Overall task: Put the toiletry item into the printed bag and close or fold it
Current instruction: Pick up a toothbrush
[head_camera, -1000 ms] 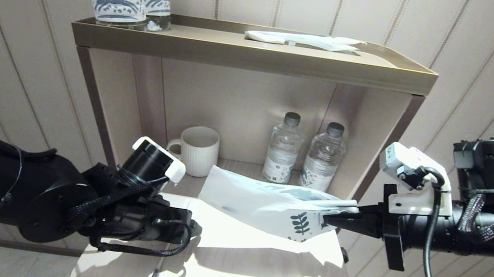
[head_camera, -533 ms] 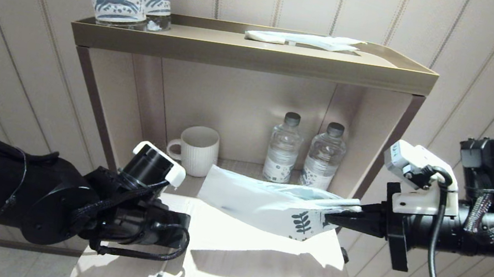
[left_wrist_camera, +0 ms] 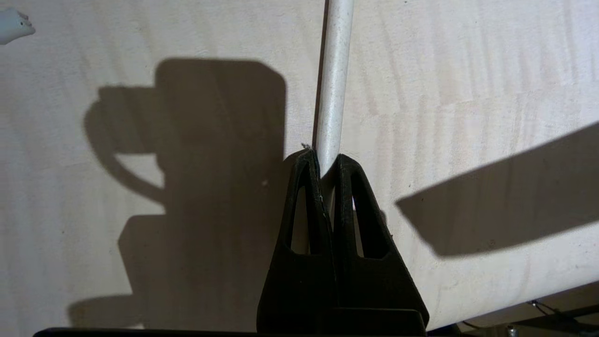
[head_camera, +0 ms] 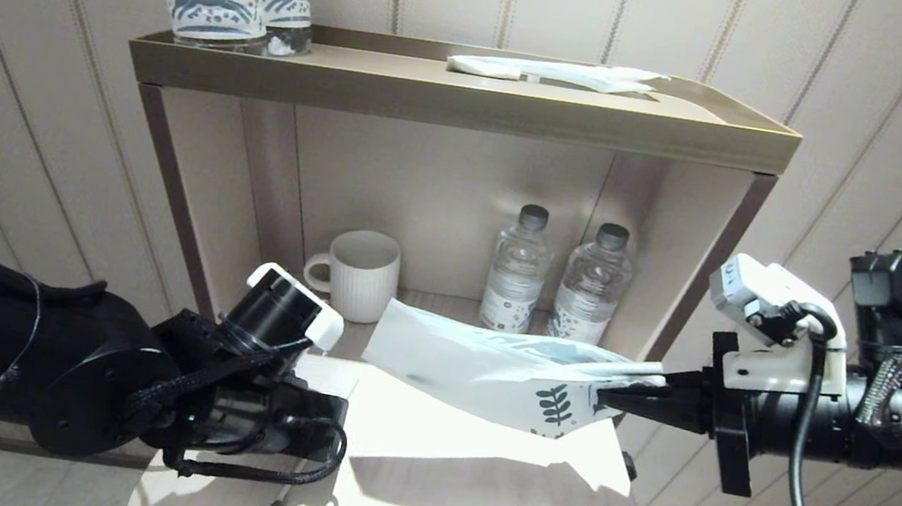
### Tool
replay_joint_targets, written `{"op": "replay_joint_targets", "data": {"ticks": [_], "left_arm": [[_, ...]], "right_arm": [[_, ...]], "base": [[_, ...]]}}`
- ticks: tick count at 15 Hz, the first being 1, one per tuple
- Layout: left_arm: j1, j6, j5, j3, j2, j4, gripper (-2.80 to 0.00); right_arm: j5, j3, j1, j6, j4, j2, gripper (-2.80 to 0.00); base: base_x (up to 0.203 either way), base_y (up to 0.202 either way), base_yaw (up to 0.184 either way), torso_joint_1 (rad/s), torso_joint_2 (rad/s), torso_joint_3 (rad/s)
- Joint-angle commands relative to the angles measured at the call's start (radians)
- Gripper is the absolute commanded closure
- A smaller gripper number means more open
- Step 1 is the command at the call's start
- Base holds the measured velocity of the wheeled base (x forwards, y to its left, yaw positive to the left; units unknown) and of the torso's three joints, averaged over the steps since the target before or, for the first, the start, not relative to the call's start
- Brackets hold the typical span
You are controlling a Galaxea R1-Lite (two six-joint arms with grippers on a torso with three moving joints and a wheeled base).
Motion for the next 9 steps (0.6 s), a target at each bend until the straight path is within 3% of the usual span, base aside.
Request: {"op": "replay_joint_targets", "data": {"ticks": [1,5,9], "left_arm": [[-0.041,0.003,0.005,-0.015,-0.082,-0.011,0.0],[-0.07,0.009,0.008,-0.035,-0.2,0.013,0.0],[-0.07,0.014,0.008,-0.037,-0.285,0.045,0.0]], "right_arm": [[0.004,0.003,0.004,-0.003,-0.001,0.004,0.0],[-0.034,0.012,0.028,-0.003,0.0,0.026,0.0],[-0.253,-0.029,0.092,-0.004,0.106,0.081,0.0]], "base": [[0.0,0.0,0.0,0.0,0.0,0.0],[0.0,0.0,0.0,0.0,0.0,0.0],[0.0,0.0,0.0,0.0,0.0,0.0]]}}
